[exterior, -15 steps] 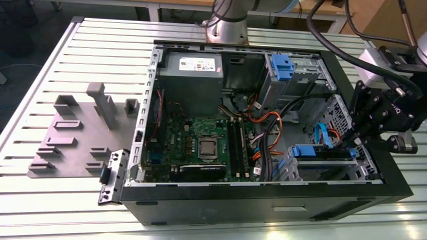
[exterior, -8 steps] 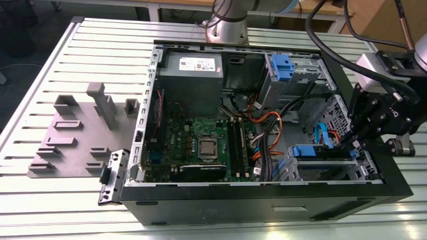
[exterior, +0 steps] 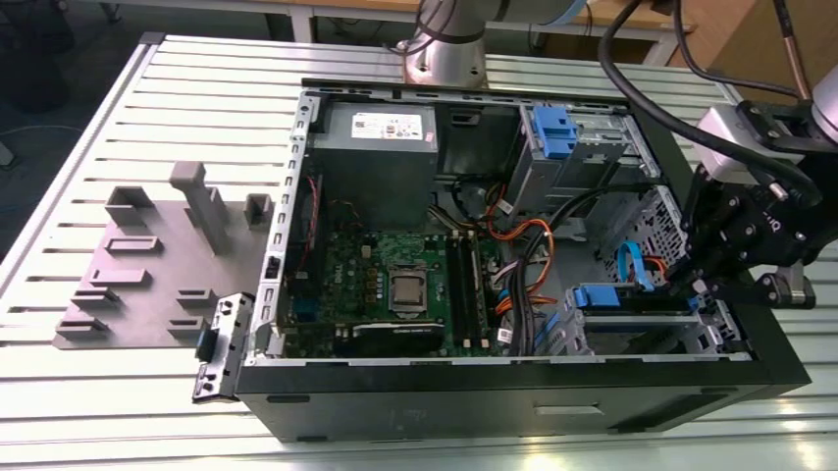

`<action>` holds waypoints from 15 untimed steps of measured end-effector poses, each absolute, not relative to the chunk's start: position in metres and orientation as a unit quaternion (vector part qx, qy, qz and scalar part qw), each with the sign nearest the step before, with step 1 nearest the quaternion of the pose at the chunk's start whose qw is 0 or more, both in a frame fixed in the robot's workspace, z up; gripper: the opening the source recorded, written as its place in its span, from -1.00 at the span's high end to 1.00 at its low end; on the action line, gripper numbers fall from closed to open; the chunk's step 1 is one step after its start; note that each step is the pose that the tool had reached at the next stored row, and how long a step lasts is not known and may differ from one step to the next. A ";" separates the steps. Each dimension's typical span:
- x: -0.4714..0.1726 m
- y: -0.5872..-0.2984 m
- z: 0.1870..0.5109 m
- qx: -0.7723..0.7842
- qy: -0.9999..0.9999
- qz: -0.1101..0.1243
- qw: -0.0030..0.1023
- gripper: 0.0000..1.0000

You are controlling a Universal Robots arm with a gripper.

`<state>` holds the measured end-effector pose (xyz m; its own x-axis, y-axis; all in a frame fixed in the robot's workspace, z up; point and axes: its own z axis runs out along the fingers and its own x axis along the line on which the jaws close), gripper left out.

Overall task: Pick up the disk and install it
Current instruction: 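Insert the second disk wire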

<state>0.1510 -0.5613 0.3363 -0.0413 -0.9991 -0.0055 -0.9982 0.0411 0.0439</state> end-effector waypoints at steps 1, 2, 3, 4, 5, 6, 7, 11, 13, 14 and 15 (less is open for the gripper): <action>0.151 -0.561 0.336 0.692 -0.721 -0.018 0.013 0.65; 0.151 -0.561 0.336 0.692 -0.721 -0.018 0.013 0.52; 0.151 -0.561 0.336 0.692 -0.721 -0.017 0.013 0.52; 0.151 -0.561 0.335 0.692 -0.721 -0.017 0.014 0.52; 0.151 -0.561 0.335 0.692 -0.721 -0.017 0.013 0.52; 0.150 -0.561 0.334 0.692 -0.721 -0.018 0.013 0.52; 0.150 -0.561 0.334 0.692 -0.721 -0.017 0.014 0.52; 0.150 -0.561 0.334 0.692 -0.721 -0.017 0.014 0.52; 0.150 -0.561 0.334 0.692 -0.721 -0.018 0.013 0.52; 0.150 -0.561 0.334 0.692 -0.721 -0.017 0.014 0.55; 0.150 -0.561 0.334 0.692 -0.721 -0.017 0.014 0.55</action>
